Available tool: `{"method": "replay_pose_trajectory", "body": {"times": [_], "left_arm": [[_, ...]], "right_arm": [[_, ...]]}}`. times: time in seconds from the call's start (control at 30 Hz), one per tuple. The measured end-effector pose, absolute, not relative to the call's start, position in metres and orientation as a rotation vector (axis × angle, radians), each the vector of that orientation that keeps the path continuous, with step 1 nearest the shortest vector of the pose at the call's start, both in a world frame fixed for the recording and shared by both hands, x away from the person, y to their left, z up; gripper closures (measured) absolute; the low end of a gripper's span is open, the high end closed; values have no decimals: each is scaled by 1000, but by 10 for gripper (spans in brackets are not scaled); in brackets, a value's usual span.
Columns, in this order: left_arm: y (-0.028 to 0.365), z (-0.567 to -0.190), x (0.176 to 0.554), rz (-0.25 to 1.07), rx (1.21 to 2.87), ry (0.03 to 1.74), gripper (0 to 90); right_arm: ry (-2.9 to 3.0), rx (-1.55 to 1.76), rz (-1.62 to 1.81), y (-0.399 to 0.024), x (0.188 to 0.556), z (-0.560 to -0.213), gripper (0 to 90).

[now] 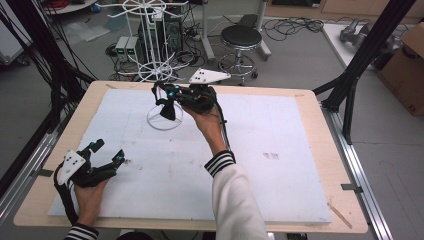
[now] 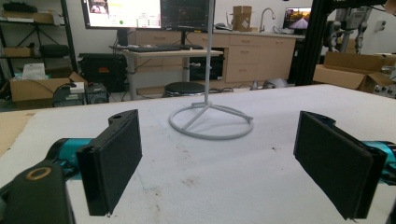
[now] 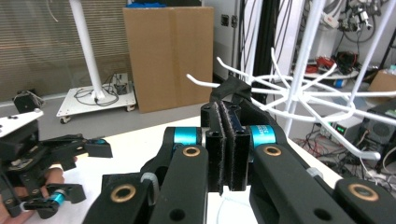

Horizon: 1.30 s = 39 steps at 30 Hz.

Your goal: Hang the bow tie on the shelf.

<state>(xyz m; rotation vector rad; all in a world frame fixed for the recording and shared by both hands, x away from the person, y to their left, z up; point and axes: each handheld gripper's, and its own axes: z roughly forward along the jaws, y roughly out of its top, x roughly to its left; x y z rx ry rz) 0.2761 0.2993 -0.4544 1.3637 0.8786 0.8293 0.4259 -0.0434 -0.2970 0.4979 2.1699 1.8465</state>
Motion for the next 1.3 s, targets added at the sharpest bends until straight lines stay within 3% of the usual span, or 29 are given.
{"method": "replay_pose_trajectory", "body": {"times": [1.1, 1.17, 1.27, 1.3], "left_arm": [[300, -454, 276, 829, 1364, 878, 155], [300, -454, 276, 828, 1365, 879, 155], [300, -454, 276, 828, 1365, 882, 155], [300, -454, 276, 828, 1365, 882, 155]], "right_arm": [[2229, 707, 1688, -34, 450, -326, 873], [2248, 705, 1684, -33, 449, -326, 858], [2263, 697, 1647, -32, 446, -326, 742], [2263, 697, 1647, -32, 446, -326, 742]]}}
